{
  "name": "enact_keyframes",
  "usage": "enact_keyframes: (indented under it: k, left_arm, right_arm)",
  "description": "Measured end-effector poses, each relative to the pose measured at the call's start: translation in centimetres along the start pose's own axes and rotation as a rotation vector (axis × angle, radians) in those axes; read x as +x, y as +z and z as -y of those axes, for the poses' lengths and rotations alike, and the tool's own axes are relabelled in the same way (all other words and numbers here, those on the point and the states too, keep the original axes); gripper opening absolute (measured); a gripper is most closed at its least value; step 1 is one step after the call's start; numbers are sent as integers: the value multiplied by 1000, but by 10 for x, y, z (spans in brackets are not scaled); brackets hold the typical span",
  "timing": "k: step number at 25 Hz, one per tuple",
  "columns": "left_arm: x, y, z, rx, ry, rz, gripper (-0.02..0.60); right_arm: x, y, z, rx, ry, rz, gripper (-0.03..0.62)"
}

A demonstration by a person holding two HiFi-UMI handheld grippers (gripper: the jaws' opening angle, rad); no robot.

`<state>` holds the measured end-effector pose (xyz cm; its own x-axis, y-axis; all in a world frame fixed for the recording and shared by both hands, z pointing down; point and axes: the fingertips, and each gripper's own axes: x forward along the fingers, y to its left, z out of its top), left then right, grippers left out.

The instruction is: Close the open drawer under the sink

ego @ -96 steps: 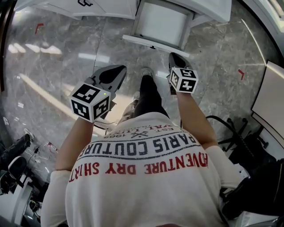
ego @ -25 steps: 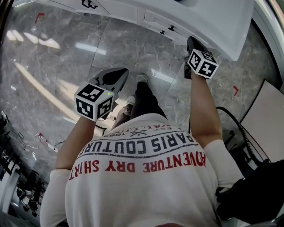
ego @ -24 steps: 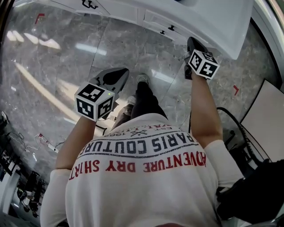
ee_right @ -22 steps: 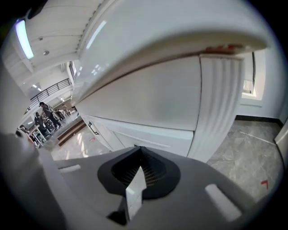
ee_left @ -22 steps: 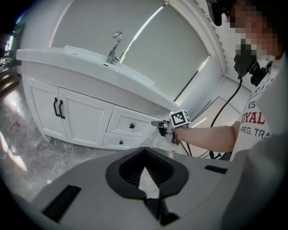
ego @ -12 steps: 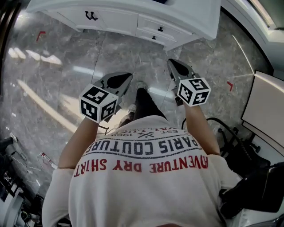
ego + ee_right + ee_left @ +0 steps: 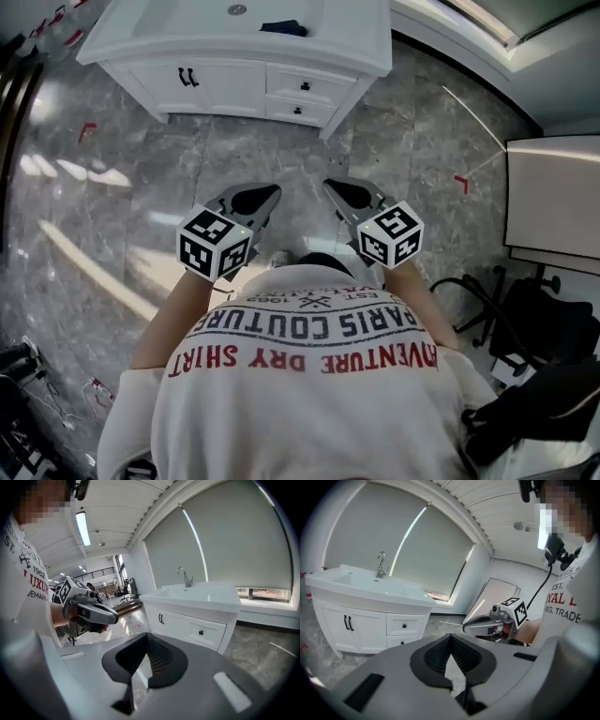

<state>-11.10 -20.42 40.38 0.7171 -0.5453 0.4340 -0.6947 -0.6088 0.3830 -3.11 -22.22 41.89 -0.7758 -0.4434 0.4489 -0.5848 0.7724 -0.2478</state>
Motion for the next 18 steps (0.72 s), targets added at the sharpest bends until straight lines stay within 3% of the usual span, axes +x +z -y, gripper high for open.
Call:
enact_keyframes:
  k: [6, 9, 13, 18]
  left_arm:
    - [-34, 4, 61, 100, -2, 45, 0]
    - [-47, -10, 100, 119, -16, 62, 0]
    - [-59, -47, 165, 145, -30, 74, 0]
    - [-82, -116, 264, 162, -47, 94, 0]
  right_arm:
    - [-54, 10, -56, -27, 42, 40, 2]
    - [-86, -4, -81, -49, 38, 56, 2]
    - [-143, -41, -121, -54, 32, 94, 2]
    - [-233, -126, -174, -41, -10, 104, 2]
